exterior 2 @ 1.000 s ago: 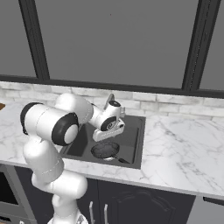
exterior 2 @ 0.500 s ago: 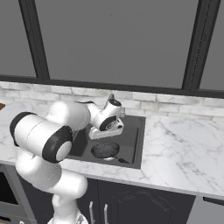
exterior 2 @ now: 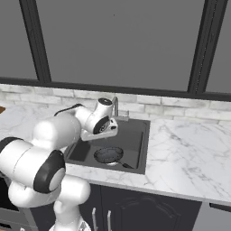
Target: Pick the pan and sponge and place them into the sink. Then turn on the water.
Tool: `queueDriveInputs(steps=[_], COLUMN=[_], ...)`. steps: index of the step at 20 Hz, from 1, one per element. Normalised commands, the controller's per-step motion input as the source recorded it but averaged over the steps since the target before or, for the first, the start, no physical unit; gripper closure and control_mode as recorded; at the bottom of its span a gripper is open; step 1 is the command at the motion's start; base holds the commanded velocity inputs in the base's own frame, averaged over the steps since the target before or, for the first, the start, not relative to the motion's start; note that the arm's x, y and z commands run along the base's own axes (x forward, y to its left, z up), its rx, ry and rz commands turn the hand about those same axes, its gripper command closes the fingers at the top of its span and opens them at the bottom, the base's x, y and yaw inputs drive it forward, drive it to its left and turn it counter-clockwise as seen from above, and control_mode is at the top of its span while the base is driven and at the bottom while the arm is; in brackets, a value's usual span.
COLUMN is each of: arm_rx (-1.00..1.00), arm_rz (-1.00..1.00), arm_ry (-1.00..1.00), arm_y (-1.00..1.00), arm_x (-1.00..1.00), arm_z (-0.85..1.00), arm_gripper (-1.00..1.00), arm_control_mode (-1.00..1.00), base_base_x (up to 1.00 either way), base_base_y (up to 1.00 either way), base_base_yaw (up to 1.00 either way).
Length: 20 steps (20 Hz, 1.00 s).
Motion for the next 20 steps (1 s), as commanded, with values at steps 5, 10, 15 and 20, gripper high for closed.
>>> queueDriveInputs(steps=[5, 10, 15, 20], arm_rx=[-0.06, -0.08, -0.11, -0.1], arm_rz=[-0.01, 0.0, 0.0, 0.0], arm_ry=[-0.05, -0.05, -0.05, -0.02], arm_y=[0.5, 0.56, 0.6, 0.62], arm_x=[-0.24, -0.17, 0.0, 0.02], arm_z=[0.19, 0.05, 0.0, 0.0], arm_gripper=[-1.0, -1.0, -1.0, -1.0], arm_control_mode=[-1.0, -1.0, -1.0, -1.0], base_base_x=[0.0, 0.0, 0.0, 0.0], base_base_y=[0.0, 0.0, 0.0, 0.0], base_base_yaw=[0.0, 0.0, 0.0, 0.0])
